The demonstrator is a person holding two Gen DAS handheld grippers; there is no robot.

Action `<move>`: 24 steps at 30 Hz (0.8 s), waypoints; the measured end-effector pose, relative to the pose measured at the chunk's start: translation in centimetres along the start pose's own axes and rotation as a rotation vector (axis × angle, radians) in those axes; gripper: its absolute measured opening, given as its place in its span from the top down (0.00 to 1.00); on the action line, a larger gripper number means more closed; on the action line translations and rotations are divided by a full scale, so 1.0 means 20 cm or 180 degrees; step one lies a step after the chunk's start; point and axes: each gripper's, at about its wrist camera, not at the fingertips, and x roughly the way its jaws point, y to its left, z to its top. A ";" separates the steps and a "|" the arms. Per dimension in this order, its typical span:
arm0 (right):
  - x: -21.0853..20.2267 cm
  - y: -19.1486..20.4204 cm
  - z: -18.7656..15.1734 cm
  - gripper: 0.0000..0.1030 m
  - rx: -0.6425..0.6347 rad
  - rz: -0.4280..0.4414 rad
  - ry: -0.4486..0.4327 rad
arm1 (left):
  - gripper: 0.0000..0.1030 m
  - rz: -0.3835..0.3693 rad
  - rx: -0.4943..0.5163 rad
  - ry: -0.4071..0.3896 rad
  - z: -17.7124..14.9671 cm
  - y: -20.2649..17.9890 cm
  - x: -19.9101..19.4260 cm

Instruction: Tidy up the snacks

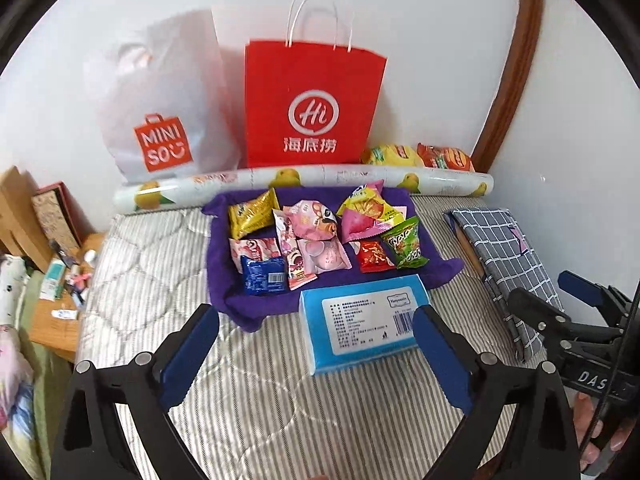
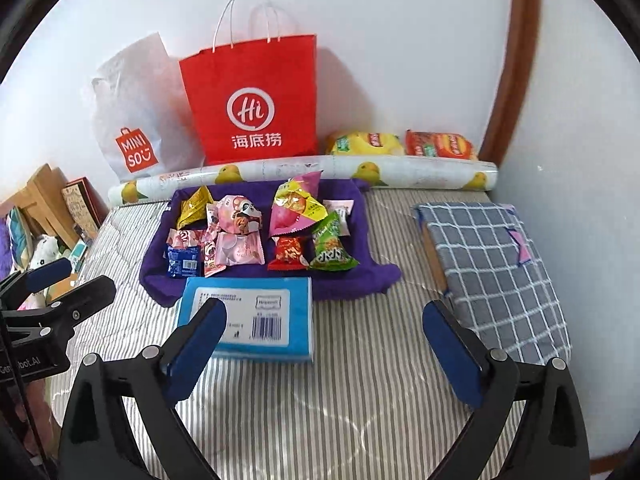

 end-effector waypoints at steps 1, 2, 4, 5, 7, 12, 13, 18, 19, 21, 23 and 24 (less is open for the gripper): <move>-0.03 -0.01 -0.01 0.05 0.0023 0.0008 -0.0013 | 0.04 0.0030 0.0006 -0.0030 -0.01 -0.01 -0.02; -0.05 -0.01 -0.03 0.05 0.0039 0.0008 -0.0023 | 0.04 0.0058 0.0009 -0.0062 -0.02 -0.01 -0.04; -0.10 -0.03 -0.05 0.05 0.0074 -0.0004 -0.0042 | 0.04 0.0081 0.0020 -0.0123 -0.03 -0.02 -0.10; -0.12 -0.03 -0.06 0.05 0.0083 -0.0008 -0.0050 | 0.04 0.0082 0.0028 -0.0145 -0.04 -0.03 -0.12; -0.16 -0.05 -0.08 0.05 0.0104 -0.0024 -0.0061 | 0.04 0.0105 0.0036 -0.0196 -0.06 -0.04 -0.16; -0.24 -0.06 -0.12 0.05 0.0118 -0.0062 -0.0109 | 0.04 0.0134 0.0056 -0.0259 -0.08 -0.06 -0.23; -0.26 -0.07 -0.12 0.05 0.0131 -0.0056 -0.0120 | 0.04 0.0125 0.0046 -0.0266 -0.08 -0.06 -0.24; -0.32 -0.06 -0.13 0.05 0.0116 -0.0066 -0.0184 | 0.04 0.0094 0.0025 -0.0302 -0.10 -0.07 -0.29; -0.33 -0.06 -0.14 0.05 0.0109 -0.0072 -0.0197 | 0.04 0.0096 0.0031 -0.0303 -0.11 -0.08 -0.29; -0.35 -0.06 -0.14 0.05 0.0109 -0.0074 -0.0220 | 0.04 0.0104 0.0033 -0.0301 -0.11 -0.08 -0.30; -0.36 -0.05 -0.15 0.05 0.0111 -0.0072 -0.0229 | 0.04 0.0107 0.0027 -0.0302 -0.11 -0.08 -0.31; -0.37 -0.05 -0.15 0.05 0.0108 -0.0070 -0.0233 | 0.04 0.0105 0.0026 -0.0308 -0.11 -0.08 -0.31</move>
